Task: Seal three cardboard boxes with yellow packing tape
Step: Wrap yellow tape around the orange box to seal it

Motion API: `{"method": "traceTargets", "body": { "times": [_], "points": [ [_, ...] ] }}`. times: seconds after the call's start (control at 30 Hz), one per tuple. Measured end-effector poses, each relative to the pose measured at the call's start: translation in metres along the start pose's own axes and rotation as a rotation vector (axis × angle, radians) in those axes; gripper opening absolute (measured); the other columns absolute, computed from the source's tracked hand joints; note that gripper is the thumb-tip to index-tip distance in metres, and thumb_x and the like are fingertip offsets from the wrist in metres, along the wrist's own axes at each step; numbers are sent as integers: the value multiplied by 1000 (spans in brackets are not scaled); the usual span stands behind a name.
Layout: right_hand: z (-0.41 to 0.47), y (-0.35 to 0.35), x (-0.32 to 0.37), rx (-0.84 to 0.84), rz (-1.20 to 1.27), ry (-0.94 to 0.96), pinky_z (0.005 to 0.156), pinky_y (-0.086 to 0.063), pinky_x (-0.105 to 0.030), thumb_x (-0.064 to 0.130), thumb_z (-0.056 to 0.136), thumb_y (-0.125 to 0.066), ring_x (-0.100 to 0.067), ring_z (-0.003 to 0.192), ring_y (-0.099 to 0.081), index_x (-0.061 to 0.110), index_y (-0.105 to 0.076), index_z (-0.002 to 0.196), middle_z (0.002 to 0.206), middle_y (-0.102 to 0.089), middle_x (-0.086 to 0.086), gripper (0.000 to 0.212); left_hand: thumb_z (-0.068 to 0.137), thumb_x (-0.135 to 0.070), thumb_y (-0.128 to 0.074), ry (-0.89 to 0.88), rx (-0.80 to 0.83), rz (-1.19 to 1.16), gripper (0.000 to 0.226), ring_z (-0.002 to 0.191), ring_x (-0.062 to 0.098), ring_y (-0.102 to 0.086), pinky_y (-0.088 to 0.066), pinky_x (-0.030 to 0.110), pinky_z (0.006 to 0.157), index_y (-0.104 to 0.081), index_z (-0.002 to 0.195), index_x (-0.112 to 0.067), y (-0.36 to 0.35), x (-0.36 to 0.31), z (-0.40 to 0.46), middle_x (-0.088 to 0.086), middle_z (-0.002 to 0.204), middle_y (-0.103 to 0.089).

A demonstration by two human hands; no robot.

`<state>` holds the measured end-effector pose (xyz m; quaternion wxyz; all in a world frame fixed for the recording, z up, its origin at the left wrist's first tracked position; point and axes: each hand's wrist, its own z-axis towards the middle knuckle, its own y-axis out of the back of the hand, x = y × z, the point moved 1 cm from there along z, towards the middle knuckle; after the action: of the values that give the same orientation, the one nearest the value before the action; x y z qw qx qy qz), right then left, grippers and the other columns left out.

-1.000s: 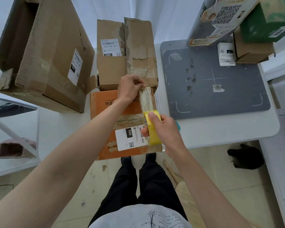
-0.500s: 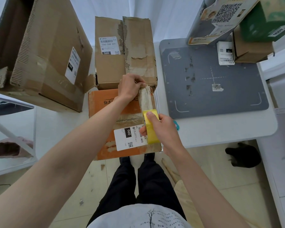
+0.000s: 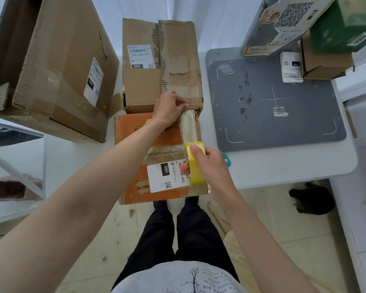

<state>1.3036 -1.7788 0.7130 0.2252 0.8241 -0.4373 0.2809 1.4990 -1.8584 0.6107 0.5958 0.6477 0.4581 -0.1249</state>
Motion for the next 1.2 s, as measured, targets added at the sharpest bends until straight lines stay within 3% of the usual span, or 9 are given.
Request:
{"method": "traceTargets", "body": {
  "times": [0.1, 0.2, 0.27, 0.43, 0.6, 0.77, 1.07, 1.13, 1.2],
  "points": [
    [-3, -1, -1, -15, -20, 4, 58, -54, -19, 40, 105, -48, -11, 68, -75, 17, -59, 101, 74, -77, -1, 26, 91, -19, -75, -259, -84, 40, 13, 90, 10, -60, -54, 40, 88, -81, 102, -18, 5, 7, -16, -5, 100, -63],
    [-4, -1, -2, -27, -2, 3, 54, -52, -16, 43, 105, -48, -10, 67, -74, 15, -57, 102, 74, -77, -2, 29, 100, -18, -60, -541, -58, 281, 24, 111, 20, -63, -54, 43, 94, -75, 119, -16, 8, 17, -34, 1, 119, -71],
    [-5, -1, -2, -35, 19, -3, 53, -52, -15, 46, 104, -48, -10, 68, -75, 16, -54, 99, 74, -77, -3, 31, 102, -13, -50, -646, 22, 376, 37, 129, 22, -58, -48, 41, 107, -64, 136, -14, 10, 26, -44, 4, 138, -64],
    [-8, -1, -4, -43, 52, 6, 51, -49, -15, 35, 99, -55, -11, 73, -75, 19, -52, 96, 77, -77, -2, 16, 102, -13, -41, -735, 248, 523, 60, 155, 17, -16, -13, 33, 127, -27, 160, -14, 16, 44, -59, 5, 167, -23],
    [-6, -2, -7, -45, 63, 20, 58, -52, -20, 31, 97, -57, -10, 75, -74, 20, -55, 102, 78, -77, 0, 12, 105, -25, -32, -764, 356, 675, 64, 157, 17, -2, -8, 41, 128, -7, 163, -20, 15, 52, -58, 1, 170, -5],
    [-3, -2, -12, -35, 97, 31, 67, -58, -25, 30, 97, -58, -9, 76, -75, 21, -59, 105, 81, -78, 2, 12, 105, -37, -14, -773, 344, 800, 63, 157, 16, 4, -2, 44, 128, 5, 163, -23, 18, 49, -61, 0, 170, 5],
    [-4, -4, -19, -30, 101, 64, 75, -59, -33, 37, 101, -54, -10, 78, -74, 24, -63, 109, 87, -78, 2, 17, 109, -43, -16, -818, 466, 786, 57, 155, 12, 14, 5, 39, 128, -8, 163, -24, 7, 47, -84, -7, 169, 15],
    [-5, -4, -20, -27, 107, 74, 77, -59, -35, 35, 101, -54, -12, 80, -74, 23, -63, 107, 88, -78, 1, 16, 106, -37, -18, -810, 465, 710, 56, 157, 13, 1, -1, 37, 128, -25, 160, -26, 13, 36, -80, -8, 170, 2],
    [-5, -3, -20, -23, 114, 82, 78, -59, -37, 33, 101, -54, -13, 84, -75, 22, -63, 105, 87, -78, 0, 15, 103, -31, -28, -724, 307, 500, 50, 151, 19, -28, -25, 40, 123, -57, 143, -23, 15, 22, -74, -2, 167, -25]
  ]
}}
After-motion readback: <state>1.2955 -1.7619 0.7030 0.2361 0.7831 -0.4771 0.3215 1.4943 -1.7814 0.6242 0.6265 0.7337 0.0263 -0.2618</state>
